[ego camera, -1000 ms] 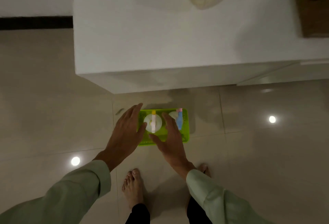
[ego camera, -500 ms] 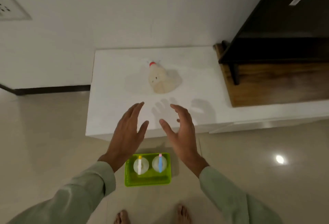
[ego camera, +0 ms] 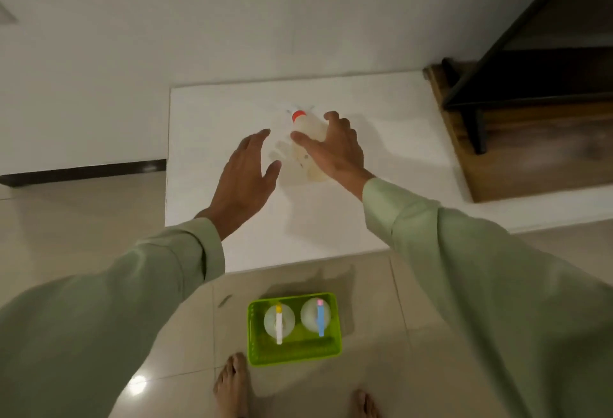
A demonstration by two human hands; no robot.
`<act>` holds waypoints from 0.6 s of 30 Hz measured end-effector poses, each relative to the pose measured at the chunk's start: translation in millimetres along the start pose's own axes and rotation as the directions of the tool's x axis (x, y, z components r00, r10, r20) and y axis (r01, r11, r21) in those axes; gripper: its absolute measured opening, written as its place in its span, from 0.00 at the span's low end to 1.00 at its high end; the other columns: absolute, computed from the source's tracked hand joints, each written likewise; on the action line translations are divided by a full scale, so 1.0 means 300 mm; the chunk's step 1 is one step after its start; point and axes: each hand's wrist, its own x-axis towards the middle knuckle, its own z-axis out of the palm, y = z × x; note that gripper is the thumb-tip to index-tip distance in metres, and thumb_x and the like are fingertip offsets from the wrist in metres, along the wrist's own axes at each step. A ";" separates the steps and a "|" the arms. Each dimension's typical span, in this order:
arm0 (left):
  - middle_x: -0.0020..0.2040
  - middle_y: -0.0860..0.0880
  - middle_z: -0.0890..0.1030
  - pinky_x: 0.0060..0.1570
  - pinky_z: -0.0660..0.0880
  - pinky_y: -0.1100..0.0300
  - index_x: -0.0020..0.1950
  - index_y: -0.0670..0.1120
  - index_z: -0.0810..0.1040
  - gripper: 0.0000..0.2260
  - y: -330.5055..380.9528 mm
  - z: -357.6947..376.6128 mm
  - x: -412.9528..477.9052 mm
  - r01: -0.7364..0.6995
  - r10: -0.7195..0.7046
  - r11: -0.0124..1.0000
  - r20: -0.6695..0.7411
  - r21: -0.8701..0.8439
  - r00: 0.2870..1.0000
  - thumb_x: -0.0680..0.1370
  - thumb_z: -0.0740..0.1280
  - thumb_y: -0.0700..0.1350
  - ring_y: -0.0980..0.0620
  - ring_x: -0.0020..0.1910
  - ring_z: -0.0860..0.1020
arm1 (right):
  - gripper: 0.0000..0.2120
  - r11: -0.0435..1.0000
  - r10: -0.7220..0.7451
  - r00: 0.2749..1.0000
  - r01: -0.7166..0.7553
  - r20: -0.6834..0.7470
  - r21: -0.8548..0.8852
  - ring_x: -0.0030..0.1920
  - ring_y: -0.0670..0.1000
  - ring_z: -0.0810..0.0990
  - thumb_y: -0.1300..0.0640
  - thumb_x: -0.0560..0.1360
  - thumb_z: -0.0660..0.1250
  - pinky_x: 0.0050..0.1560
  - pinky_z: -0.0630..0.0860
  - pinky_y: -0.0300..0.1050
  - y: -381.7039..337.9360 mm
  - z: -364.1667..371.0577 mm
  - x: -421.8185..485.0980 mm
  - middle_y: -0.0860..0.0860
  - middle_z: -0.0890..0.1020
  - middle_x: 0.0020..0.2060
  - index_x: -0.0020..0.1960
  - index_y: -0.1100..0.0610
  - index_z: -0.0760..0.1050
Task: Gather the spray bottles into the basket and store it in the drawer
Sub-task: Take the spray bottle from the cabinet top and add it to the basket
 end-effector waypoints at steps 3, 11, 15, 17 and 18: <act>0.75 0.46 0.67 0.68 0.64 0.55 0.77 0.47 0.61 0.26 -0.064 0.001 0.033 -0.011 0.011 1.000 0.019 -0.008 1.000 0.80 0.63 0.47 0.46 0.72 0.68 | 0.32 0.986 0.119 0.993 -0.121 0.019 0.111 0.52 0.54 0.81 0.32 0.63 0.70 0.47 0.73 0.49 -0.034 0.027 0.064 0.46 0.80 0.47 0.58 0.51 0.74; 0.75 0.46 0.68 0.64 0.62 0.61 0.77 0.47 0.63 0.25 -0.143 -0.029 -0.042 0.023 -0.020 0.998 0.057 -0.052 0.998 0.81 0.64 0.47 0.46 0.71 0.69 | 0.32 0.907 0.276 0.914 -0.350 0.297 0.235 0.46 0.56 0.86 0.49 0.55 0.81 0.45 0.84 0.50 -0.082 0.043 -0.029 0.55 0.86 0.48 0.56 0.58 0.79; 0.75 0.48 0.68 0.64 0.60 0.63 0.76 0.48 0.63 0.24 -0.136 -0.041 -0.152 0.022 -0.019 0.997 0.046 -0.071 0.999 0.81 0.64 0.46 0.48 0.72 0.69 | 0.27 0.849 0.317 0.875 -0.434 0.366 0.302 0.42 0.57 0.86 0.55 0.56 0.82 0.36 0.82 0.47 -0.040 0.019 -0.183 0.56 0.86 0.46 0.53 0.57 0.80; 0.74 0.48 0.69 0.64 0.61 0.63 0.76 0.48 0.64 0.23 -0.123 -0.038 -0.228 0.022 -0.020 0.996 0.029 -0.086 0.999 0.81 0.64 0.46 0.48 0.71 0.70 | 0.28 0.832 0.283 0.882 -0.421 0.377 0.360 0.44 0.56 0.85 0.56 0.56 0.82 0.36 0.81 0.47 -0.008 0.003 -0.270 0.54 0.85 0.48 0.55 0.56 0.78; 0.74 0.49 0.70 0.64 0.61 0.63 0.76 0.48 0.64 0.23 -0.115 -0.033 -0.268 0.021 -0.020 0.996 0.021 -0.085 1.000 0.81 0.64 0.46 0.49 0.71 0.70 | 0.30 0.826 0.265 0.886 -0.412 0.381 0.385 0.46 0.57 0.85 0.56 0.56 0.83 0.38 0.82 0.49 0.009 -0.005 -0.315 0.54 0.84 0.49 0.55 0.56 0.77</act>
